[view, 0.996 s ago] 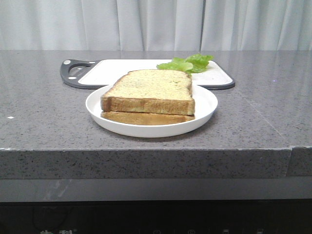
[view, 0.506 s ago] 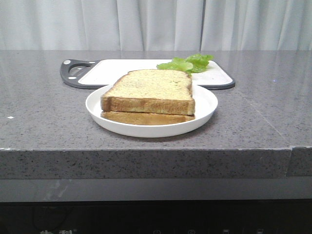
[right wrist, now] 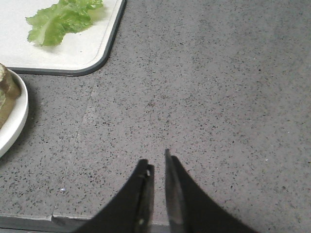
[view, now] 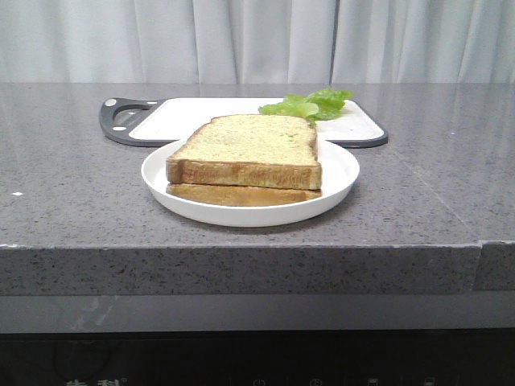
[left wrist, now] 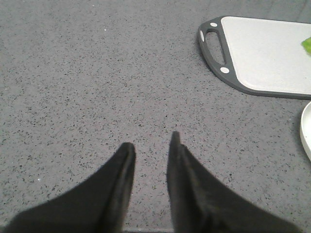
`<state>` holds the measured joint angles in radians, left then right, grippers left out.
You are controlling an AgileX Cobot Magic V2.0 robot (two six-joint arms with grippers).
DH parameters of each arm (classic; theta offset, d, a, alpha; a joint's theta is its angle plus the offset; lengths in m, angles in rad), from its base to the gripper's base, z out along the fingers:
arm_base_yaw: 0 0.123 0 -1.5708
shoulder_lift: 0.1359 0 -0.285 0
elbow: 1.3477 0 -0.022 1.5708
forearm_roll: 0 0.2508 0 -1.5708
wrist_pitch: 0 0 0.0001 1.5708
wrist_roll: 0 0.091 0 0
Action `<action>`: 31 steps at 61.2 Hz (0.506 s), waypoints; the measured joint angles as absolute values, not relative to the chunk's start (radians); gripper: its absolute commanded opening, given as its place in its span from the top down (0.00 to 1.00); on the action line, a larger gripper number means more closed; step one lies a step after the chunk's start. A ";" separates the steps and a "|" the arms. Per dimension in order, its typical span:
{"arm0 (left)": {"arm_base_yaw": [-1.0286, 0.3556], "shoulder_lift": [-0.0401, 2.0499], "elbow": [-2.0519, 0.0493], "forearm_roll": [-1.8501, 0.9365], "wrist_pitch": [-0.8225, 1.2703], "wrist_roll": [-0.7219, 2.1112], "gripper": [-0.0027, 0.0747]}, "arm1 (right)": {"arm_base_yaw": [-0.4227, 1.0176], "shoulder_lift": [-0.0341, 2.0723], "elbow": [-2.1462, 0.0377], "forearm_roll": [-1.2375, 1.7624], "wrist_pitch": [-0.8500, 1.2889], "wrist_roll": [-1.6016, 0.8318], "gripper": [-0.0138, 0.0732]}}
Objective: Left arm grabs bread, right arm adds lettuce
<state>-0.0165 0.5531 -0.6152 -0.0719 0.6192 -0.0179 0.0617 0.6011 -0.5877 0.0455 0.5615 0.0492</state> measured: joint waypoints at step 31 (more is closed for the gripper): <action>-0.117 0.882 -0.789 -0.418 0.760 0.182 0.35 | 0.062 0.601 -0.588 0.045 0.562 0.049 0.39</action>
